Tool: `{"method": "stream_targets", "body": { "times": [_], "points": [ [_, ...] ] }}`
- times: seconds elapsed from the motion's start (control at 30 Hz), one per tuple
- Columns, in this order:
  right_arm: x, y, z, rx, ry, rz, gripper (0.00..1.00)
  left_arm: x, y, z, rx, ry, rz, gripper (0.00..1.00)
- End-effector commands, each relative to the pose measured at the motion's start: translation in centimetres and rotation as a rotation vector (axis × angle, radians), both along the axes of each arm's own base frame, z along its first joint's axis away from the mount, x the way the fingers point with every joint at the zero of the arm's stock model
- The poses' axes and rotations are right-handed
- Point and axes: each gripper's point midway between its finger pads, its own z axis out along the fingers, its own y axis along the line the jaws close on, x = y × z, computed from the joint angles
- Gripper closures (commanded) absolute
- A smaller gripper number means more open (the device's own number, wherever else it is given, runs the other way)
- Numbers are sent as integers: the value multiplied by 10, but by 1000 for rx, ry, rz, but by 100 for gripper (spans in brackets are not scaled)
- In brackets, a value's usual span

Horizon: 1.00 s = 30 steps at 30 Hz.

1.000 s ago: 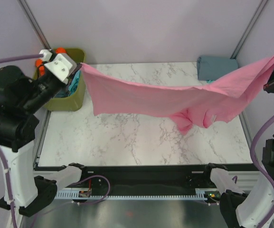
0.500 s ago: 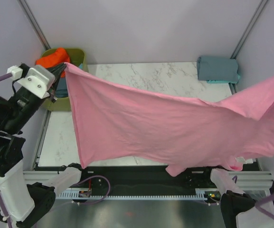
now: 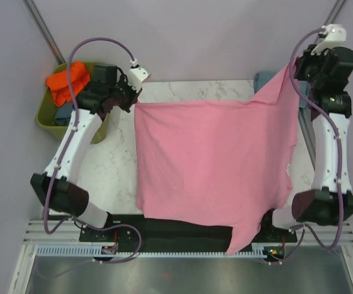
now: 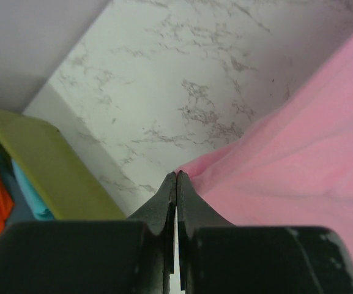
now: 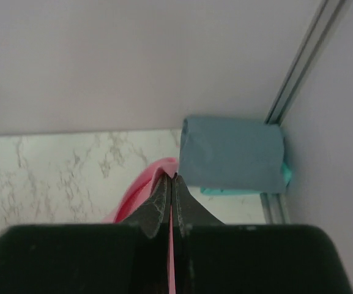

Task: Fold and stack the t-shirts
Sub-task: Flatten the tshirt out

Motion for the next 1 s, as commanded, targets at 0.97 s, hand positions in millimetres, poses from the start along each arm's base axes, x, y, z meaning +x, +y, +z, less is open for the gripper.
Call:
{"method": "stream_targets", "body": {
  "times": [0.97],
  "points": [
    [291,49,-296,-76,247,72,100,240,78,-203,111,124,340,98]
  ]
}}
